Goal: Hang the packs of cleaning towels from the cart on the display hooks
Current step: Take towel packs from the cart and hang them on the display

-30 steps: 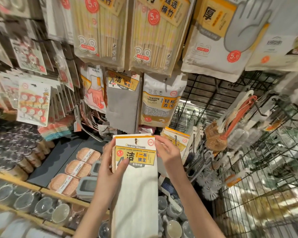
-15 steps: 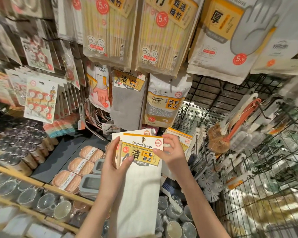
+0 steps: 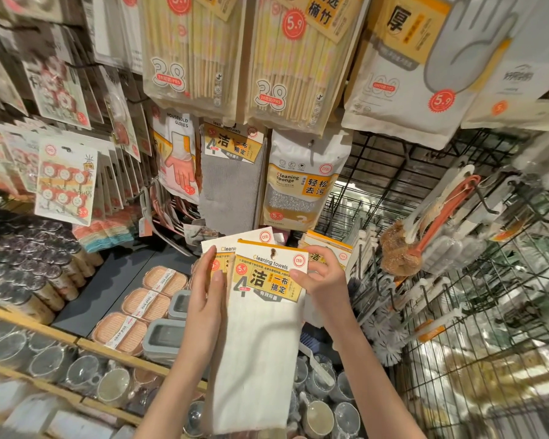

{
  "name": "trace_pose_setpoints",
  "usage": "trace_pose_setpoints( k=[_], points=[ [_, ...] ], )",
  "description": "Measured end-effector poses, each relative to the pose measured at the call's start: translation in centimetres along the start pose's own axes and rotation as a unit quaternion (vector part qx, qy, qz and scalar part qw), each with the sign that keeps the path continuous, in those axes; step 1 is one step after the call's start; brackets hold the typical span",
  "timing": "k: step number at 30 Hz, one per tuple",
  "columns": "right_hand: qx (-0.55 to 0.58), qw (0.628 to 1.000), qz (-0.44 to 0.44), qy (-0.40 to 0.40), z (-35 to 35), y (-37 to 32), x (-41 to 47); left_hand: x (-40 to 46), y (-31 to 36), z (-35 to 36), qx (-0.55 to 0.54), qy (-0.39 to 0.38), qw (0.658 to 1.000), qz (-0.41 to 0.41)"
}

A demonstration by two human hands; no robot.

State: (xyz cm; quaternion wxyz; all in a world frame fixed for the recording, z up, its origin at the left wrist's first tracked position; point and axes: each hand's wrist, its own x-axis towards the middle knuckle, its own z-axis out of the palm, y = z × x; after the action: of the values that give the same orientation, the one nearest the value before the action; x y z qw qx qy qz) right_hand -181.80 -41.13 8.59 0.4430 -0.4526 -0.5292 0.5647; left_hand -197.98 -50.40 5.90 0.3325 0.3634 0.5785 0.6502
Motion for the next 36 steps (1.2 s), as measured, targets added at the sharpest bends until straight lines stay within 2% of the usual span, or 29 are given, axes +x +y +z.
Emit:
trace_pose_setpoints(
  k=[5,8,11,16,21,28,36],
  points=[
    [0.004,0.999,0.02,0.029,-1.5,0.5,0.4,0.1,-0.4,0.1,0.001,-0.007,1.0,0.009],
    [0.064,0.992,0.052,0.093,-3.0,1.1,0.8,0.2,-0.6,-0.1,0.005,-0.004,1.0,0.024],
    [0.04,0.985,0.064,0.156,-4.9,1.7,1.5,0.4,-0.9,-0.5,0.014,0.004,1.0,0.024],
    [0.033,0.975,0.079,0.204,-6.2,3.7,3.2,0.7,-0.7,-1.2,0.054,0.015,0.998,0.036],
    [-0.014,0.967,0.055,0.25,-6.5,5.4,5.4,0.9,-0.5,-1.8,0.075,0.019,0.997,0.029],
    [-0.032,0.958,0.072,0.275,-7.3,7.1,7.4,1.3,-0.7,-1.9,0.081,0.023,0.996,0.036],
    [-0.041,0.961,0.083,0.261,-7.6,8.5,6.9,1.4,-1.5,-1.4,0.077,0.016,0.997,0.022]
  ],
)
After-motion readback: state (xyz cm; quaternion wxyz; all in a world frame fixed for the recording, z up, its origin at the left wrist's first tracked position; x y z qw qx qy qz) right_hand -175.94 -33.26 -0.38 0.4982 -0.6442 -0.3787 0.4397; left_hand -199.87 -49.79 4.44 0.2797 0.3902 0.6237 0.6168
